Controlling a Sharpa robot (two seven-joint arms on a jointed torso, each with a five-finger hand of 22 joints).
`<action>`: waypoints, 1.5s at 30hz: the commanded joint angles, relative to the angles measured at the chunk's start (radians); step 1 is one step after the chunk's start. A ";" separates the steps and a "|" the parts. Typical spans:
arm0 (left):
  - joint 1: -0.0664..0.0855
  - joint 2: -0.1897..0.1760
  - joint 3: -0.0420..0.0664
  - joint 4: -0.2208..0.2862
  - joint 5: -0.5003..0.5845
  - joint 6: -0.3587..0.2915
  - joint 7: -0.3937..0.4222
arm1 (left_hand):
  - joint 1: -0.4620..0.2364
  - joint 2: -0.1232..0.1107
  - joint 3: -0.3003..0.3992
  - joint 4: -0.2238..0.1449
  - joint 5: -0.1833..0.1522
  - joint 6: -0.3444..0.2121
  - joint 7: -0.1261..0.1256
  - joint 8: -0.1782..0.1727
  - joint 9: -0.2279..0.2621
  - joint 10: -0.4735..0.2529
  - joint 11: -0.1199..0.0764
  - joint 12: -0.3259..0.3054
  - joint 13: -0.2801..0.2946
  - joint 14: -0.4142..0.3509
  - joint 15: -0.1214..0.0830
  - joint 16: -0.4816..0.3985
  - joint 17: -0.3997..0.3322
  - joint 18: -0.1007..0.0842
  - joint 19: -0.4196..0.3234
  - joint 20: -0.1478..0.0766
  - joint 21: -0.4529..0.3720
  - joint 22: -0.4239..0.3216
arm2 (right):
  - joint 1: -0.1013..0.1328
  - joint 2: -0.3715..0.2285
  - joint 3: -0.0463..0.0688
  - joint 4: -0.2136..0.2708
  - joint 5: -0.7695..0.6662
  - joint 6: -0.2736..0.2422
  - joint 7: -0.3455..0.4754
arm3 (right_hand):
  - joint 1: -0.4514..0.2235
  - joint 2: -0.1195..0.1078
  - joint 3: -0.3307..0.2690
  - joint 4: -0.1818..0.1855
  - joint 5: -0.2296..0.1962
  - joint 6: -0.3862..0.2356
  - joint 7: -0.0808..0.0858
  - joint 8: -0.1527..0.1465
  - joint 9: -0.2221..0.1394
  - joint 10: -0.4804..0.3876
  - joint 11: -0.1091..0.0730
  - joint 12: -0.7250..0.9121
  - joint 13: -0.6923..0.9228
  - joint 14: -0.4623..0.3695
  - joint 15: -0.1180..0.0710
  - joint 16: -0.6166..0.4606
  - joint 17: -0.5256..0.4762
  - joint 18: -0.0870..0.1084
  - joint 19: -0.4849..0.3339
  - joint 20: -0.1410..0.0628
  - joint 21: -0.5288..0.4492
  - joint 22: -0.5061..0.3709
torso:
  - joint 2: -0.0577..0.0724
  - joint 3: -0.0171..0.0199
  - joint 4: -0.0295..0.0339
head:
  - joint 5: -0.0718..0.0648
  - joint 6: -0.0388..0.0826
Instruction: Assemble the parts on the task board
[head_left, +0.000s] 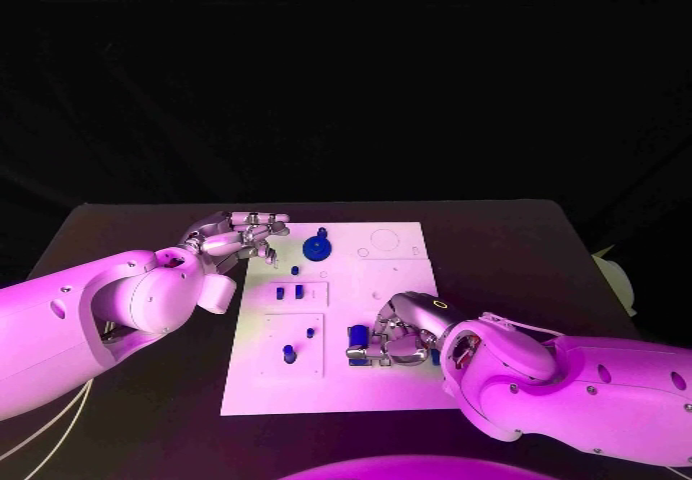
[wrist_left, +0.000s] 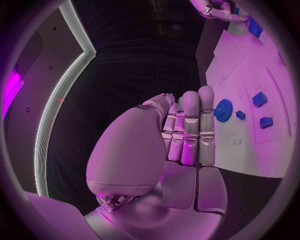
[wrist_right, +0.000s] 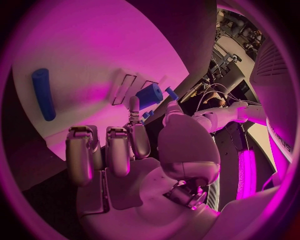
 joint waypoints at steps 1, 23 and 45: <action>0.000 0.000 0.001 0.003 0.004 0.017 0.001 | 0.001 0.005 0.001 -0.004 0.002 -0.001 0.005 0.005 -0.001 -0.008 0.000 0.005 0.002 -0.009 -0.001 0.005 -0.001 0.019 -0.003 0.001 -0.006 -0.002 | -0.001 -0.015 0.001 0.021 -0.032 0.010 0.011 | 0.058 0.026 0.019 -0.003 0.059 -0.005 -0.001 0.005 0.004 0.004 0.001 0.003 0.051 0.081 -0.004 0.000 0.162 -0.005 0.073 -0.003 0.001 0.241 | 0.001 0.0001 0.0013 | 0.001 0.000; 0.000 -0.003 0.000 0.006 0.004 0.022 -0.002 | -0.001 0.004 0.000 -0.003 0.002 -0.001 0.006 0.005 -0.002 -0.009 0.001 0.005 0.002 -0.009 -0.001 0.005 -0.001 0.019 -0.003 0.002 -0.006 -0.002 | 0.000 -0.004 0.002 -0.002 -0.041 0.067 0.007 | 0.161 0.077 0.019 -0.011 0.169 -0.001 -0.008 0.015 0.011 0.022 -0.006 0.030 0.079 0.081 -0.009 0.000 0.162 -0.005 0.074 -0.007 0.004 0.242 | 0.001 -0.0006 0.0014 | 0.003 0.001; 0.000 -0.007 0.000 0.007 0.004 0.025 -0.007 | -0.003 0.005 -0.001 -0.002 0.002 -0.002 0.006 0.005 -0.002 -0.010 0.001 0.006 0.002 -0.010 -0.001 0.006 -0.002 0.019 -0.004 0.002 -0.008 -0.003 | 0.000 -0.010 0.002 -0.004 -0.089 0.063 0.002 | 0.286 0.074 0.014 -0.043 0.127 -0.002 -0.011 0.022 0.015 0.027 -0.008 0.038 0.091 0.081 -0.011 0.000 0.163 -0.006 0.075 -0.009 0.008 0.243 | 0.002 0.0003 0.0014 | 0.002 -0.003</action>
